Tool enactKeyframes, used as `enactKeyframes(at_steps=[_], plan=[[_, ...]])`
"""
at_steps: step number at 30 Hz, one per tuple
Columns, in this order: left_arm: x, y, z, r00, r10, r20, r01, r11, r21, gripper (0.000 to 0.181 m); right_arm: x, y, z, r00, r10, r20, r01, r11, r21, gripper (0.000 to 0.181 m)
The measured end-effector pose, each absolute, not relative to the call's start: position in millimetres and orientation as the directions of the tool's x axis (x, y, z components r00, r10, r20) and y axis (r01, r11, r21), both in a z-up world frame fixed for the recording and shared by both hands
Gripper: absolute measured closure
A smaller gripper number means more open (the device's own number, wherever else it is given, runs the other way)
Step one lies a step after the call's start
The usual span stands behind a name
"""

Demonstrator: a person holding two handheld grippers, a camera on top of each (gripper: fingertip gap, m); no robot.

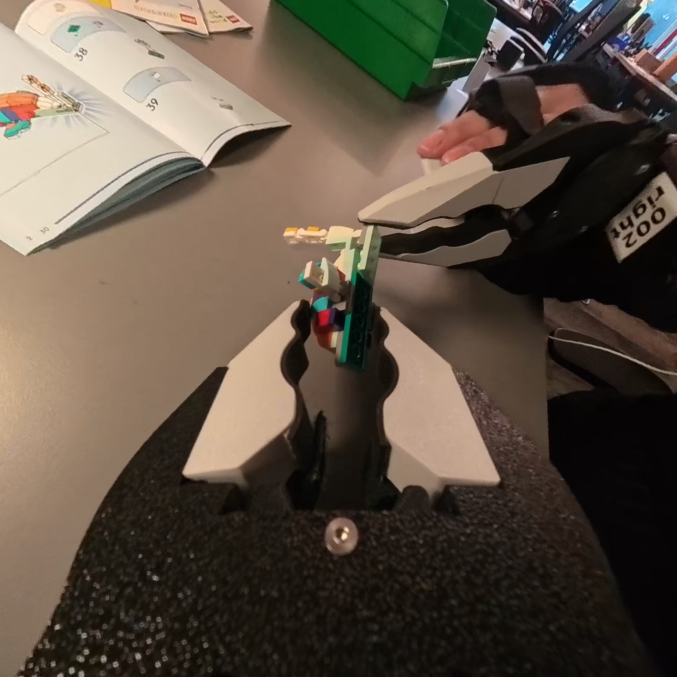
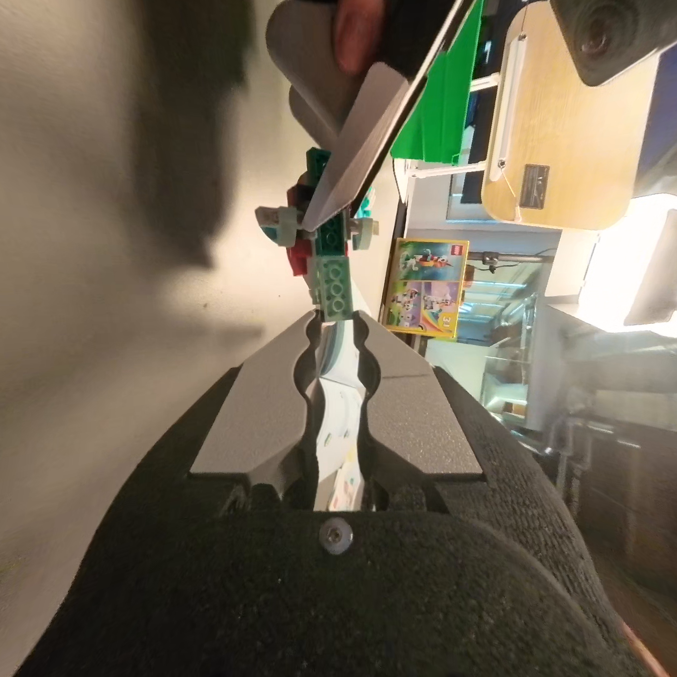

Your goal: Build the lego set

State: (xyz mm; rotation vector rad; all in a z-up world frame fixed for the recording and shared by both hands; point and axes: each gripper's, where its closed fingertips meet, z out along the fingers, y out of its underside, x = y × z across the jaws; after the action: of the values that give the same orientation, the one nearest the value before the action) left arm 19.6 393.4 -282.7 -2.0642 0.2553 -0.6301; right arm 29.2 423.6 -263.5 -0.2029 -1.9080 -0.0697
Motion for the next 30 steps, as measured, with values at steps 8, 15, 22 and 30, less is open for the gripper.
enactKeyframes(at_steps=[8, 15, 22, 30], plan=[[18, 395, -284, 0.866, -0.389, 0.314, 0.073, -0.522, -0.85, 0.149, 27, 428, -268, -0.355, 0.073, 0.932, 0.212, 0.977, 0.004, 0.166], [13, 402, -278, 0.904, -0.321, 0.283, 0.109, -0.467, -0.878, 0.149, 21, 437, -262, -0.322, 0.093, 0.942, 0.298, 0.955, 0.008, 0.166], [10, 406, -254, 0.959, -0.279, 0.047, -0.041, -0.299, -0.953, 0.149, 20, 441, -236, -0.143, -0.076, 0.987, 0.347, 0.93, 0.122, 0.167], [10, 415, -251, 0.982, -0.176, -0.061, -0.107, -0.267, -0.958, 0.149, 19, 453, -230, -0.043, -0.144, 0.989, 0.46, 0.876, 0.148, 0.166]])
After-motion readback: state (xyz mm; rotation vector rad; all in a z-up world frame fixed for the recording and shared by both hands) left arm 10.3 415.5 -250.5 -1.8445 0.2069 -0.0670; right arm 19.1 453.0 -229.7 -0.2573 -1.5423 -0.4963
